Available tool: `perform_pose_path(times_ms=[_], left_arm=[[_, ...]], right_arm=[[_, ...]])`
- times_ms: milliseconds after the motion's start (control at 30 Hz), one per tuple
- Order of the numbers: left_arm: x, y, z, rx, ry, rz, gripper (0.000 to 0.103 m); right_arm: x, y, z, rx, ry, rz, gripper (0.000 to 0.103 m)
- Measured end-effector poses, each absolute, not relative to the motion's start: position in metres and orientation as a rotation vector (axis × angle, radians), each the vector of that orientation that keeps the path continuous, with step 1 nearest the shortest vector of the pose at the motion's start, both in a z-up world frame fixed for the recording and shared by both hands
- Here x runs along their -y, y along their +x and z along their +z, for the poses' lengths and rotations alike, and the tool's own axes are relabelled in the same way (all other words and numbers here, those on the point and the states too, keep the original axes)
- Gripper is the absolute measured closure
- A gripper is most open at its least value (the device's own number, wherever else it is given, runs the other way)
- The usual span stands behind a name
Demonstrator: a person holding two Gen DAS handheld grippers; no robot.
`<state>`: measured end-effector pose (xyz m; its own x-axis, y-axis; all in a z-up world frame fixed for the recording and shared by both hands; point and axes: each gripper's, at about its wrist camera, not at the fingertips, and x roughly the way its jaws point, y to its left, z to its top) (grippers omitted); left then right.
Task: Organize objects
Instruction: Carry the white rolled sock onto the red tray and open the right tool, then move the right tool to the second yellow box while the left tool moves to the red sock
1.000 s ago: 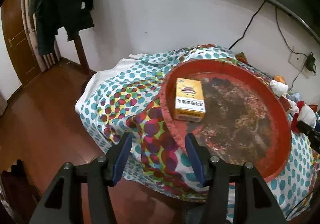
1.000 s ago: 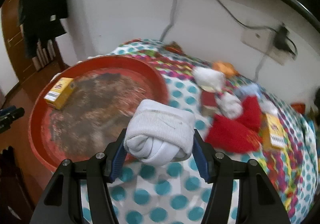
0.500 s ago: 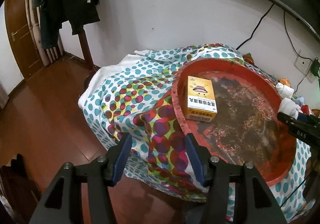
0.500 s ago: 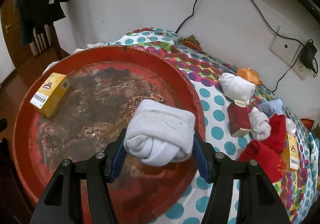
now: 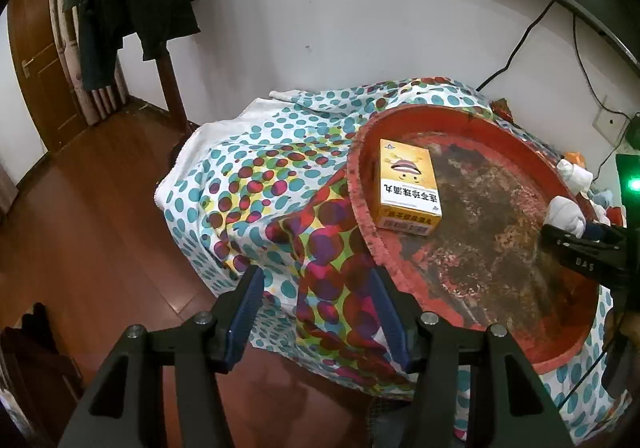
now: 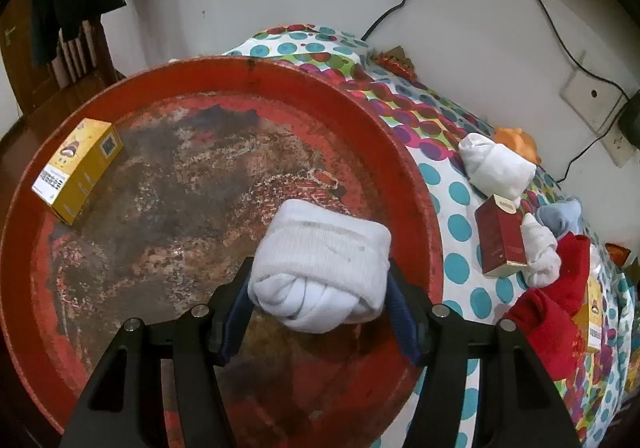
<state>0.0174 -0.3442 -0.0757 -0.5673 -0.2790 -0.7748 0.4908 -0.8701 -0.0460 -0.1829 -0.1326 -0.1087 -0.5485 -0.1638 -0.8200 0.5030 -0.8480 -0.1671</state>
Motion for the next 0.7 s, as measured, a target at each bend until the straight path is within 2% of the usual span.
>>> perform_pose_path(times_ms=[67, 100, 167, 233, 433, 533, 700], left_arm=[[0.343, 0.017, -0.076, -0.351, 1.135, -2.422, 0.046], [0.343, 0.017, -0.076, -0.352, 1.136, -2.423, 0.046], [0.343, 0.017, -0.076, -0.354, 1.136, -2.423, 0.046], [0.343, 0.016, -0.077, -0.364, 1.141, -2.429, 0.046], [0.344, 0.018, -0.075, -0.388, 1.128, -2.446, 0.046], [0.343, 0.019, -0.074, -0.355, 1.105, -2.441, 0.046], [0.341, 0.019, -0.074, -0.36, 1.121, -2.453, 0.046]], right_arm=[[0.133, -0.182, -0.107, -0.546, 1.207, -2.405, 0.04], [0.133, -0.181, -0.106, -0.54, 1.197, -2.404, 0.034], [0.131, -0.175, -0.098, -0.527, 1.141, -2.419, 0.029], [0.129, -0.17, -0.091, -0.52, 1.115, -2.431, 0.019], [0.109, -0.152, -0.069, -0.42, 1.061, -2.457, 0.017], [0.078, -0.136, -0.058, -0.316, 1.015, -2.495, 0.013], [0.022, -0.129, -0.041, -0.213, 0.984, -2.583, 0.012]])
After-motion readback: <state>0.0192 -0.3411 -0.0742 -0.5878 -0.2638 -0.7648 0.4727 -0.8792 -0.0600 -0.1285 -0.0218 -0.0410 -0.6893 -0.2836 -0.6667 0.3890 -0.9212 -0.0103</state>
